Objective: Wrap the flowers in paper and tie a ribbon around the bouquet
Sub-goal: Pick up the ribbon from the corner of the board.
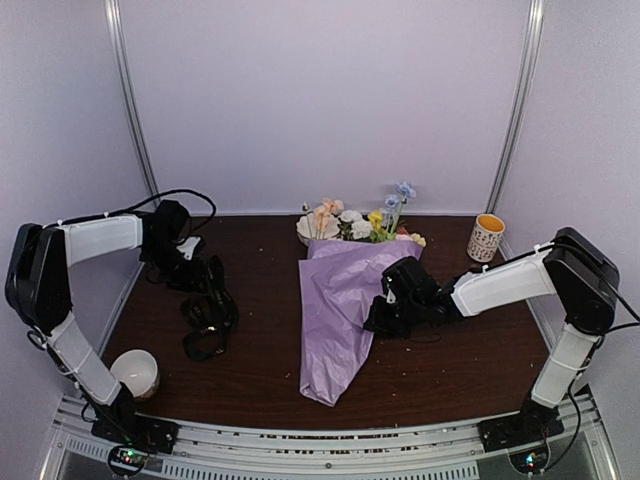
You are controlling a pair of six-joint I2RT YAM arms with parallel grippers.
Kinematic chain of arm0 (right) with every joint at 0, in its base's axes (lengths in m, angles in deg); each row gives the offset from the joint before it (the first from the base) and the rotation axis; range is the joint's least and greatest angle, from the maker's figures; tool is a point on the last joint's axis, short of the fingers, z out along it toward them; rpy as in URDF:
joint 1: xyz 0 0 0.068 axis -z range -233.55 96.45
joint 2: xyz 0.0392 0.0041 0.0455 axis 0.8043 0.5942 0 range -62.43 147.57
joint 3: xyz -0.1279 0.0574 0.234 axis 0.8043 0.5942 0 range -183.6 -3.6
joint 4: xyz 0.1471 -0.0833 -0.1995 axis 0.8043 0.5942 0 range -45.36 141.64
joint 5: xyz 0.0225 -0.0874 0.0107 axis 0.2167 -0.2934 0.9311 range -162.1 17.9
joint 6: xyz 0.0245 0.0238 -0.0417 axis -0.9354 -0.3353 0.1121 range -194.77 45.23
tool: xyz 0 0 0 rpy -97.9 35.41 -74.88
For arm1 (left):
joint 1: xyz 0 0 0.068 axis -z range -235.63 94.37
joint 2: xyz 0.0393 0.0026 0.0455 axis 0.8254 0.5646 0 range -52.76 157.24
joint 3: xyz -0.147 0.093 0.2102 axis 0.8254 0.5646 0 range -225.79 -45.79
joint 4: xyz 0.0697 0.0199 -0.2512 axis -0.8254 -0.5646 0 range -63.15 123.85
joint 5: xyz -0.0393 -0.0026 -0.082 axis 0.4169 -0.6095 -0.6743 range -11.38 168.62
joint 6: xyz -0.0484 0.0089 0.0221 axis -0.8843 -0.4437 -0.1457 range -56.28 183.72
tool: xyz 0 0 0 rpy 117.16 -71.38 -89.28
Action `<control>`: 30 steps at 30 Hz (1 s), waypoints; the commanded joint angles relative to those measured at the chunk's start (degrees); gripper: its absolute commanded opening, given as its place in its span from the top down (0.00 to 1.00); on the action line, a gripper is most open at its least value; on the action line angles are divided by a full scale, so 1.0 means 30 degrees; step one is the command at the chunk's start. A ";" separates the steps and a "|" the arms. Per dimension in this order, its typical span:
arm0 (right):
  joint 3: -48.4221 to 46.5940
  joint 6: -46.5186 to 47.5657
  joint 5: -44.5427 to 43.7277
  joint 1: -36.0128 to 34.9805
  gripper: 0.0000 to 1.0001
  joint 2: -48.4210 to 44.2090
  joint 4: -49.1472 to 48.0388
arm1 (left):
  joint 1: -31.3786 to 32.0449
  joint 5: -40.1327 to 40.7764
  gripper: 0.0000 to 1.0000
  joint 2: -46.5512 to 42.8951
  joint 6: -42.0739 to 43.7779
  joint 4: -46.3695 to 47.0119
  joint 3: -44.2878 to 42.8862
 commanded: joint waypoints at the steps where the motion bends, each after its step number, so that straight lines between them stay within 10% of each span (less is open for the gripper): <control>1: -0.0378 0.0447 -0.0192 0.0092 1.00 -0.0308 0.0466 | -0.1604 0.0658 0.52 0.0521 0.0087 0.0370 -0.0252; 14: -0.0198 0.0540 0.0326 0.0093 1.00 -0.0074 0.0533 | -0.1649 0.7251 0.42 0.2780 0.4350 -0.5067 -0.2792; 25: -0.0321 0.0813 0.0309 0.0093 1.00 -0.0176 0.0943 | -0.1706 0.2308 0.43 0.5898 0.4419 -0.3899 -0.4028; 30: -0.0295 0.0837 0.0255 0.0071 1.00 -0.0188 0.1021 | -0.1865 0.2854 0.69 0.6808 0.4500 -0.3713 -0.4259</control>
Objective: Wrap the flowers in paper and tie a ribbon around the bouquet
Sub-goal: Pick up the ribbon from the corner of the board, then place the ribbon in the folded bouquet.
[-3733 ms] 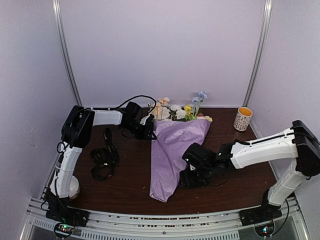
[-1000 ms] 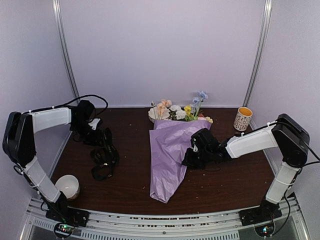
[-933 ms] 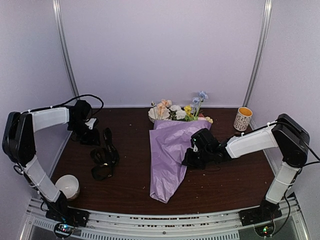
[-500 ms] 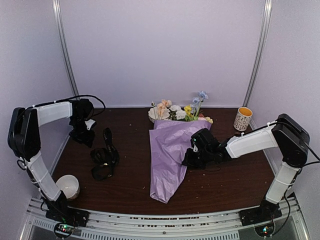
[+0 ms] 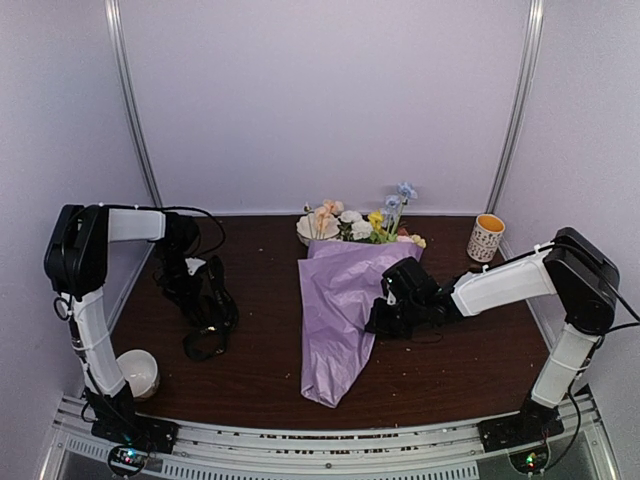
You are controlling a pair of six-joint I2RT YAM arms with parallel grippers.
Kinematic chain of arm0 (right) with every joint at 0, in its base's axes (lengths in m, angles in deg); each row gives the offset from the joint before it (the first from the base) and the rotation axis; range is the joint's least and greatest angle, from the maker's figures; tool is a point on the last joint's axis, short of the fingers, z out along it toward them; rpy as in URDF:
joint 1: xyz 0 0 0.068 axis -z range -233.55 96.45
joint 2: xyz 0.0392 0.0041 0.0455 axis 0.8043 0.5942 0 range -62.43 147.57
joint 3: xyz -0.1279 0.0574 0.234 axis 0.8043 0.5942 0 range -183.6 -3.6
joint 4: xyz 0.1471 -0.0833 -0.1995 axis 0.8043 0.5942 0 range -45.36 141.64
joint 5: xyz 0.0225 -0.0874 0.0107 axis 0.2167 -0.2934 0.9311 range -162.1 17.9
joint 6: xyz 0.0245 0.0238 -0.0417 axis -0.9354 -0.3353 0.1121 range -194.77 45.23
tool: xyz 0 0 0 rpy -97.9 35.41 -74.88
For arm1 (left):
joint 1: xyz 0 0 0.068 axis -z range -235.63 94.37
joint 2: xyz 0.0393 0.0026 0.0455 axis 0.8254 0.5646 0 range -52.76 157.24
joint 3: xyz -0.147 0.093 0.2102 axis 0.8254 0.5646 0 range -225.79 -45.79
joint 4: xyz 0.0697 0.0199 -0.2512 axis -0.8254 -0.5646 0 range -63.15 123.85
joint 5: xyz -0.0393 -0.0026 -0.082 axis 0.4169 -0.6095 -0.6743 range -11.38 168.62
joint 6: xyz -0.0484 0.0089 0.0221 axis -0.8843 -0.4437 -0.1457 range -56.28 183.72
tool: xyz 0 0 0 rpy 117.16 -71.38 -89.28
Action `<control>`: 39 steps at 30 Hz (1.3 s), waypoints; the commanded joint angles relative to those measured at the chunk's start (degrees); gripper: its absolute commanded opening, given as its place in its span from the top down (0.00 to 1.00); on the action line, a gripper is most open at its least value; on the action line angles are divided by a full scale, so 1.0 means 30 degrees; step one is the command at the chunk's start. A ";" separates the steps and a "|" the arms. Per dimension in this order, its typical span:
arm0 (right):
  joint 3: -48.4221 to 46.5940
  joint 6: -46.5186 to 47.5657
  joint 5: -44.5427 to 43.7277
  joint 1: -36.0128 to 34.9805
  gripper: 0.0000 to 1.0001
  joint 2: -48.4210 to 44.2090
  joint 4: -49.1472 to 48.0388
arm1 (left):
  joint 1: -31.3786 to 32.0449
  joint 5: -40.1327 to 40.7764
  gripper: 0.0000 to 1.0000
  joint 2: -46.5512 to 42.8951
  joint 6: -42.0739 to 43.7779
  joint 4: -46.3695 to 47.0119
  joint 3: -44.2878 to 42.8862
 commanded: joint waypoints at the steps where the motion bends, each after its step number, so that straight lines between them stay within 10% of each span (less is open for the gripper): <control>1: -0.0249 0.0271 0.0059 0.0088 1.00 -0.0270 0.0569 | -0.0288 -0.0298 0.88 0.0574 0.0325 0.0616 -0.0489; 2: -0.0203 0.0265 0.0023 0.0078 1.00 -0.0309 0.0571 | -0.0336 0.0030 1.00 0.0378 0.0256 0.0621 -0.0460; 14: 0.0142 0.0322 0.0014 0.0103 1.00 -0.0147 0.0332 | -0.0033 0.8719 1.00 -0.7562 0.0024 0.1701 -0.8645; 20: 0.0141 0.0209 0.0126 0.0118 1.00 0.0223 0.0030 | 0.5489 0.9891 1.00 -1.1889 0.7043 0.8176 -1.1248; 29: -0.0217 0.0536 -0.0043 0.0142 1.00 0.0294 0.0538 | 0.7381 0.3490 1.00 -1.3742 0.6386 0.6875 -0.9097; 39: -0.0338 0.0590 -0.0049 0.0175 1.00 0.0560 0.0816 | 0.9474 -1.0922 1.00 -1.4061 0.6527 0.6219 -0.1482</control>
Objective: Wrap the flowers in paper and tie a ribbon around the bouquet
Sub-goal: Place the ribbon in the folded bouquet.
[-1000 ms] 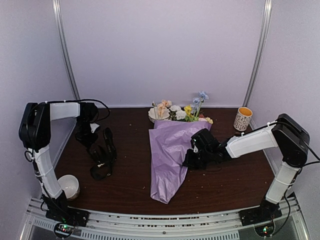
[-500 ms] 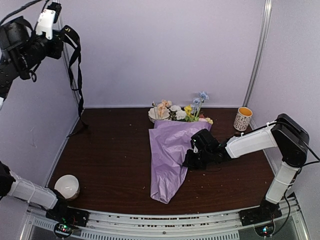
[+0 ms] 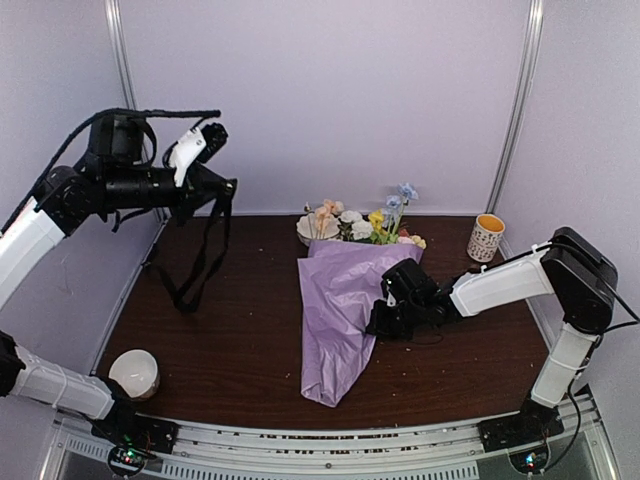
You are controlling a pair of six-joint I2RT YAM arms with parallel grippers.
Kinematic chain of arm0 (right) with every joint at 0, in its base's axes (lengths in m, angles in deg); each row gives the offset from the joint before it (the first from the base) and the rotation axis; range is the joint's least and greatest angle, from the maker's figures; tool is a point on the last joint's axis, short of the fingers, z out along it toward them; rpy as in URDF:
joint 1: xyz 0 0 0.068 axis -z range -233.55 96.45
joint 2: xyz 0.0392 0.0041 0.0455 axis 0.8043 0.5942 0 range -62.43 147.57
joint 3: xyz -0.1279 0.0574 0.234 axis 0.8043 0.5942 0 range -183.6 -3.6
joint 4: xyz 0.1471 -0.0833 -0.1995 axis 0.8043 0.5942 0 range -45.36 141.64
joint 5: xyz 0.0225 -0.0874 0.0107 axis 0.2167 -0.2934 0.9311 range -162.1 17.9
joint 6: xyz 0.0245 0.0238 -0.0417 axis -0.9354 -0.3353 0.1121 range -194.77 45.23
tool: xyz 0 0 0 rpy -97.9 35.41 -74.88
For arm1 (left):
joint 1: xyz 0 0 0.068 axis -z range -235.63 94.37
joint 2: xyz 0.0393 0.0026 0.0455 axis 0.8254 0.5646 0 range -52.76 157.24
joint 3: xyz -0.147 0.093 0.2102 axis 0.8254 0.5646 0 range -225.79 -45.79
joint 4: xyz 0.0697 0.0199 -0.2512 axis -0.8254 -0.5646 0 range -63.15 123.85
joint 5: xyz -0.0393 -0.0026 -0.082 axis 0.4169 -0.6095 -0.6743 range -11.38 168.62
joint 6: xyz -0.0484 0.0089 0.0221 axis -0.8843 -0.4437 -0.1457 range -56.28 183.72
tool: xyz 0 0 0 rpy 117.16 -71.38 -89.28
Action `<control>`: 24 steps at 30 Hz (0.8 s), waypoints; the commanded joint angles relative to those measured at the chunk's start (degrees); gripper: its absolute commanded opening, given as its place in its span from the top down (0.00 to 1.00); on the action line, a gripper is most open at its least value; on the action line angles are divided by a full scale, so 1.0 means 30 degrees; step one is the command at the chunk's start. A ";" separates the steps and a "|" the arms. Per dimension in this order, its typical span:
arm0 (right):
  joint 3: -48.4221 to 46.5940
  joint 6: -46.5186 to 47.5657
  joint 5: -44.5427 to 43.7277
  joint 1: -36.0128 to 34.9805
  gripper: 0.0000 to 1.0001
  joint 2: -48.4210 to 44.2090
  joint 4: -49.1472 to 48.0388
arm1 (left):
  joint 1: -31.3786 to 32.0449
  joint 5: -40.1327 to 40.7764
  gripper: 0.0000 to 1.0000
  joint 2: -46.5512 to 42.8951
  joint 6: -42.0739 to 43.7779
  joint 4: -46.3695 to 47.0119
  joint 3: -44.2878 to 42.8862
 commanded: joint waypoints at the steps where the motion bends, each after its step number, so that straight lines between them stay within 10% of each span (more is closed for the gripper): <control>1: -0.0350 0.0280 -0.0078 0.0097 1.00 0.0319 0.0721 | 0.1544 -0.6759 1.00 0.1854 0.0029 -0.0038 0.1843; 5: -0.0398 0.0276 -0.0213 0.0101 1.00 0.0232 0.0899 | 0.4191 -0.6494 0.94 0.5750 0.0883 -0.2193 0.0813; 10: -0.0560 0.0451 -0.0431 0.0127 1.00 0.0061 0.1293 | 0.5156 -0.7881 0.31 0.8269 0.2575 -0.7092 -0.0732; 16: -0.0458 0.0510 -0.0475 0.0130 1.00 -0.0004 0.1330 | 0.1460 -0.4129 0.27 0.7943 -0.2123 -0.3764 0.1395; 20: -0.0471 0.0510 -0.0461 0.0121 1.00 0.0012 0.1312 | -0.2710 -0.3375 0.53 0.9471 -0.8068 -0.1747 0.1426; 24: -0.0443 0.0562 -0.0505 0.0129 1.00 -0.0032 0.1362 | -0.4680 0.0150 0.34 1.1444 -1.0409 -0.0354 0.1460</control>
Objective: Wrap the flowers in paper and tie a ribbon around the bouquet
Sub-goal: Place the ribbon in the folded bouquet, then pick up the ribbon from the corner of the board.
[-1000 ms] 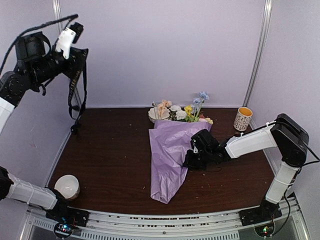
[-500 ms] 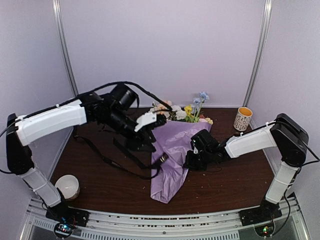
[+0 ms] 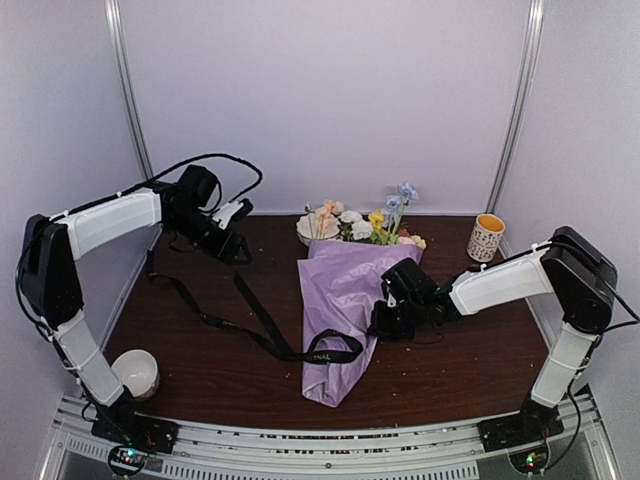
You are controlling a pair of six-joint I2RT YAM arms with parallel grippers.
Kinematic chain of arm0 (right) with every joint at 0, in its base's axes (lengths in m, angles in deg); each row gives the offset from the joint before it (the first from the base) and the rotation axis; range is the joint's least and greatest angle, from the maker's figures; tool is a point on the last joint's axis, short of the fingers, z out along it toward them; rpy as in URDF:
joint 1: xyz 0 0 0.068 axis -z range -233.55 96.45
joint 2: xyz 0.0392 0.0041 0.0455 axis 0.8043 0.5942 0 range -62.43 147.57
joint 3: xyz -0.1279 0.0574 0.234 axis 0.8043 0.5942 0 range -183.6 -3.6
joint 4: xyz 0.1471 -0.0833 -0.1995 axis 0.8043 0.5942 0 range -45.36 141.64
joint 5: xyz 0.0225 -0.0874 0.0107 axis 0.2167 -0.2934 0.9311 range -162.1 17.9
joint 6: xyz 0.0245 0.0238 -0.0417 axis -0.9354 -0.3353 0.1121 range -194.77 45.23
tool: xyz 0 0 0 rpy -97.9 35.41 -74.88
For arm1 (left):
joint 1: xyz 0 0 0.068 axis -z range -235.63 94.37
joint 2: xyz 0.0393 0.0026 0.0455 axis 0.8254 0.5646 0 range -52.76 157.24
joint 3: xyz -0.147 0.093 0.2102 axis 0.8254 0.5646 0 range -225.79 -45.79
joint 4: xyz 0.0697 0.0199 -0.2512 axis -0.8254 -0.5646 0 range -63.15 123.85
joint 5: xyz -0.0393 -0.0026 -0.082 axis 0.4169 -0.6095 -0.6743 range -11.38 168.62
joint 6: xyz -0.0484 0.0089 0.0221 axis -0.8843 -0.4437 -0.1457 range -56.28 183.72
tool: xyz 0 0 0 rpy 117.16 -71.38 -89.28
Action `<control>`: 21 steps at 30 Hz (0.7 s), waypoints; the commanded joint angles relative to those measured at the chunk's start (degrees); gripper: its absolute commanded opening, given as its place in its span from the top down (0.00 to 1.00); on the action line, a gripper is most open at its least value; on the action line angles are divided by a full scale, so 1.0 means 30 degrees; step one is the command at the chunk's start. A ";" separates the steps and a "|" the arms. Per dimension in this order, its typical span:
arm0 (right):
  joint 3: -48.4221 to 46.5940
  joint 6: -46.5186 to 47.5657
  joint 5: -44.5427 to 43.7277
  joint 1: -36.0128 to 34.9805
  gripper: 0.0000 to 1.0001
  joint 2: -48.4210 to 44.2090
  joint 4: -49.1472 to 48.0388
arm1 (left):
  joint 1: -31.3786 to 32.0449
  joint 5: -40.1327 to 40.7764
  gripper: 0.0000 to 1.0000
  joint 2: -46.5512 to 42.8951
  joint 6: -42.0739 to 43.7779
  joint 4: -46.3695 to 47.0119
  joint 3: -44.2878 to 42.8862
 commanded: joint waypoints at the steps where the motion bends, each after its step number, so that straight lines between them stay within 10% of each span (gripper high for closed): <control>1: -0.0188 0.0371 -0.0425 0.0086 1.00 -0.0097 0.0588 | -0.1456 0.4082 0.30 0.2316 -0.4739 0.2290 0.0031; 15: -0.0132 0.0480 -0.0672 0.0131 1.00 -0.0215 0.0812 | -0.1806 0.5146 0.28 0.8765 -0.4829 0.1353 -0.2819; 21: -0.0128 0.0516 -0.0746 0.0130 1.00 -0.0220 0.0975 | -0.1326 0.3559 0.66 0.9075 -0.4648 0.2550 -0.2340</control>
